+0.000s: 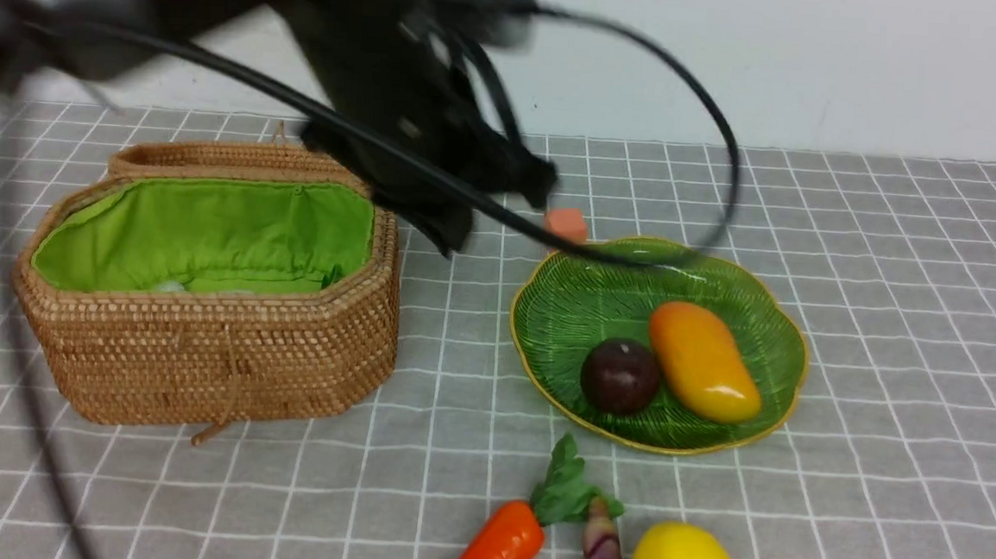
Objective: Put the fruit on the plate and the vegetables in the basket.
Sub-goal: Use the left arm to grab a carrot and put it into the left basket
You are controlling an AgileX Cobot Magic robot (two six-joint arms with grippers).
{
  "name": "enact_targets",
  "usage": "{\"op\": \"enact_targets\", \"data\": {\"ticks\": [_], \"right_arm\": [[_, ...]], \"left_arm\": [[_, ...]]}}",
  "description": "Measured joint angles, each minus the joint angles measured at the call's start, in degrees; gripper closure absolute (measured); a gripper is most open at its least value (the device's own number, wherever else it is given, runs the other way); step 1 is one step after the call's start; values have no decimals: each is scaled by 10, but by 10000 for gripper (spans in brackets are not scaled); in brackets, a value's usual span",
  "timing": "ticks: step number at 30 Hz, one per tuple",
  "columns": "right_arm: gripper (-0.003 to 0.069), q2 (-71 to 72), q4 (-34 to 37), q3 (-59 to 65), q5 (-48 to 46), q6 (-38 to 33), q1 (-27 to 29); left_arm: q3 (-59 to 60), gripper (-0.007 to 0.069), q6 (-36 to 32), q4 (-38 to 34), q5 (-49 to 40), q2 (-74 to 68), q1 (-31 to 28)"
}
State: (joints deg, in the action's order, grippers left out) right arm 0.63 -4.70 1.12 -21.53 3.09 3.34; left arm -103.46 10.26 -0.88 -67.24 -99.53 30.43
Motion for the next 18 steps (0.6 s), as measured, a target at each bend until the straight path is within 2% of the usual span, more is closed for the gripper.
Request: {"op": "enact_targets", "data": {"ticks": [7, 12, 16, 18], "right_arm": [[419, 0, 0, 0, 0, 0, 0], [419, 0, 0, 0, 0, 0, 0], [419, 0, 0, 0, 0, 0, 0], [419, 0, 0, 0, 0, 0, 0]], "left_arm": [[128, 638, 1, -24, -4, 86, -19], [257, 625, -11, -74, 48, 92, -16], [311, 499, -71, -76, 75, 75, 25], [313, 398, -83, -72, 95, 64, 57]]}}
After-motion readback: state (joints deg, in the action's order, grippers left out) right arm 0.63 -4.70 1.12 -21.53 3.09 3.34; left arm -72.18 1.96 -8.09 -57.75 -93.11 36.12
